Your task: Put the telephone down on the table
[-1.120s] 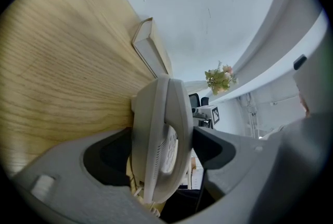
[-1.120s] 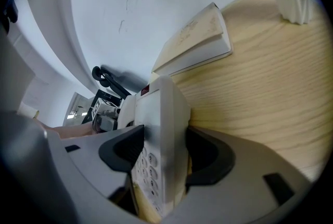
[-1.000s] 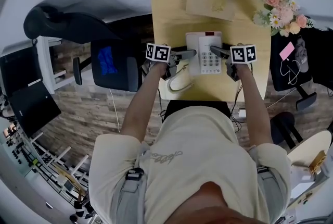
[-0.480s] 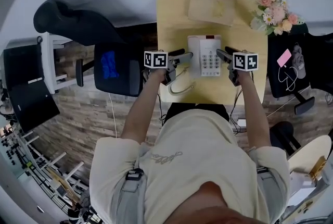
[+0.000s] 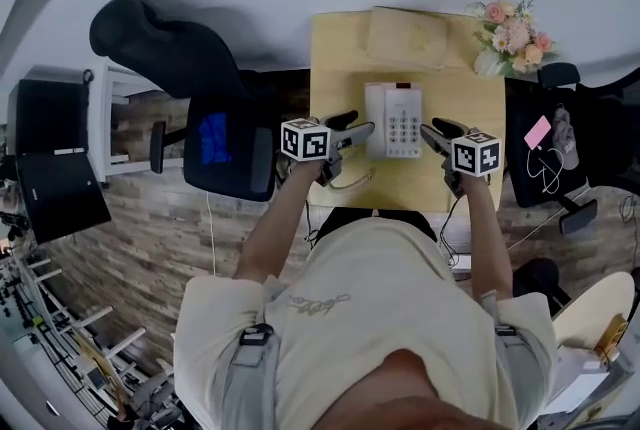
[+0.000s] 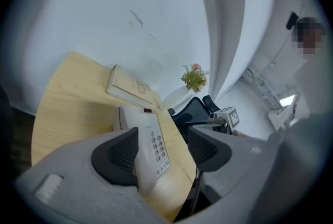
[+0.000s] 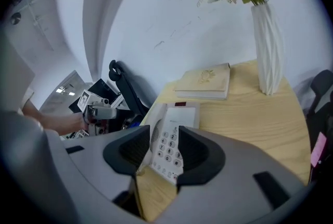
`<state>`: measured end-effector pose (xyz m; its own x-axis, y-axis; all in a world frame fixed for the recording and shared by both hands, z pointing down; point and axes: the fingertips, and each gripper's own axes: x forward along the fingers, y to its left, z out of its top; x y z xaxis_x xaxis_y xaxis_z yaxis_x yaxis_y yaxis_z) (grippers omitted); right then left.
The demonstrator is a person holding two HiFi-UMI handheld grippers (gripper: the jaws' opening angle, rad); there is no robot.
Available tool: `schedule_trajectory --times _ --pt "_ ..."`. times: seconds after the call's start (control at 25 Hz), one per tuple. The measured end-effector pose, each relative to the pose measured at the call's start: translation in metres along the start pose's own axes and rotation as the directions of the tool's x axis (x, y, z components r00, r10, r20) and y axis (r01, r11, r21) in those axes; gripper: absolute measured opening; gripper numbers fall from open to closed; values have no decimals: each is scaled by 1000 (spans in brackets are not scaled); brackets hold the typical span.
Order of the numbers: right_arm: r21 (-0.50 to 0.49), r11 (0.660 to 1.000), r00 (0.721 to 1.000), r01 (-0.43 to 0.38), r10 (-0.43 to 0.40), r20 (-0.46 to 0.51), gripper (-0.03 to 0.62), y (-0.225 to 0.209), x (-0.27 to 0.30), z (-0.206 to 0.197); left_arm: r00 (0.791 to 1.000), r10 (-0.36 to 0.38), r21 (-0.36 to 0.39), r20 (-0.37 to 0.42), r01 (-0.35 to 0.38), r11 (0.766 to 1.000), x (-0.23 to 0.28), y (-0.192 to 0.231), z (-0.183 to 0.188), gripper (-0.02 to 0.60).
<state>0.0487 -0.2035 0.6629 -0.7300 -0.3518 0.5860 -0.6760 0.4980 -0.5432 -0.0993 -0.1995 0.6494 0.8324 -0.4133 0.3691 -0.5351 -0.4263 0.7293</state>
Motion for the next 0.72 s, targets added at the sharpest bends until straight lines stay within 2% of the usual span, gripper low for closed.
schedule_trajectory --times 0.12,0.2,0.24,0.36,0.48,0.64,0.72 --pt "-55 998 1000 4 -2 28 131 16 -16 6 998 55 105 20 -57 993 -13 -14 4 204" --pt "-79 997 999 5 -1 46 103 25 -24 9 995 92 163 46 -98 982 -23 -22 9 78" --pt "-86 996 998 5 0 57 92 29 -28 11 993 105 188 62 -115 975 -28 -25 12 61" --pt "-102 995 996 7 2 93 46 39 -38 20 987 111 231 118 -136 964 -39 -39 25 24" --pt "-117 993 991 5 11 132 3 50 -46 31 981 90 234 173 -129 964 -49 -54 42 17" --pt "-180 984 984 17 16 178 2 68 -61 49 972 69 295 224 -135 946 -61 -83 69 17" --pt "-225 974 979 29 17 203 2 79 -72 62 966 44 302 254 -122 945 -69 -102 85 17"
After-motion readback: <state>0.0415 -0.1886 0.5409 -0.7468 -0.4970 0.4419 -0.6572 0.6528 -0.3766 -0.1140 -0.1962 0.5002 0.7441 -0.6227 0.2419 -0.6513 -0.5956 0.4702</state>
